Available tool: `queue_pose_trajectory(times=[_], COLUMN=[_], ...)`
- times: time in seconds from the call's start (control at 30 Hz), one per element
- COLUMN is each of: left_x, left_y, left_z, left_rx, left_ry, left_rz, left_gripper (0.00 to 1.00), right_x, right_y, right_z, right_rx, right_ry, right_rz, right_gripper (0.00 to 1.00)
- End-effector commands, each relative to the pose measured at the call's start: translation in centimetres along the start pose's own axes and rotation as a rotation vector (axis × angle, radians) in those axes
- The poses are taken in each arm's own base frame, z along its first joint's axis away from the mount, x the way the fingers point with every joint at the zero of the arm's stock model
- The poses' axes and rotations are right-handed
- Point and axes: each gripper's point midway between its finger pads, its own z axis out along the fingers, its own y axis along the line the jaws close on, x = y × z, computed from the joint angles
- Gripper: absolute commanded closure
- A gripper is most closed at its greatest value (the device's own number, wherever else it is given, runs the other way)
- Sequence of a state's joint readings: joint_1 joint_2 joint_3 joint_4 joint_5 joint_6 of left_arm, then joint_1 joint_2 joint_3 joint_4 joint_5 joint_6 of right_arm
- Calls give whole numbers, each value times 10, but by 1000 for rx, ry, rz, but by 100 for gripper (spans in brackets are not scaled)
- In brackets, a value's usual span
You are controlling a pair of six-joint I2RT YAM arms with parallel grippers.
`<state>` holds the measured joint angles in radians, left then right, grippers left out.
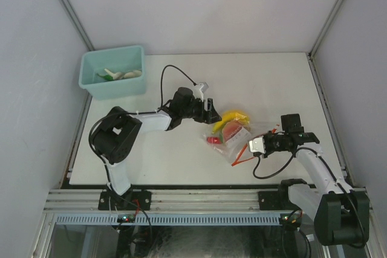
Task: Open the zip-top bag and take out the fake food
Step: Pick up the fake fruit from the zipper food storage bag.
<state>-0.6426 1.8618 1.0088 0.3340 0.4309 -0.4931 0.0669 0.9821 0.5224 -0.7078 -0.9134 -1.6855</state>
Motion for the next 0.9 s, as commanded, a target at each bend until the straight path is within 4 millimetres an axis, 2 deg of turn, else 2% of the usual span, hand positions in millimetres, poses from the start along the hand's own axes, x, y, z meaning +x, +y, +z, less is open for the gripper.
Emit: queue_pose_trajectory(times=[0.0, 0.47, 0.67, 0.87], left_x=[-17, 11, 20, 35], left_y=[-19, -4, 2, 3], left_z=[10, 20, 22, 23], left_rx=[90, 65, 55, 49], left_ry=[-16, 89, 116, 159], left_rz=[47, 18, 5, 4], left_gripper=[33, 57, 62, 63], right_x=[0, 9, 7, 13], right_y=[-21, -31, -30, -41], right_z=[5, 26, 38, 46], right_rx=[62, 60, 32, 50], right_ry=[4, 12, -7, 18], right_rz=[-61, -136, -177, -209], right_gripper=[83, 67, 66, 71])
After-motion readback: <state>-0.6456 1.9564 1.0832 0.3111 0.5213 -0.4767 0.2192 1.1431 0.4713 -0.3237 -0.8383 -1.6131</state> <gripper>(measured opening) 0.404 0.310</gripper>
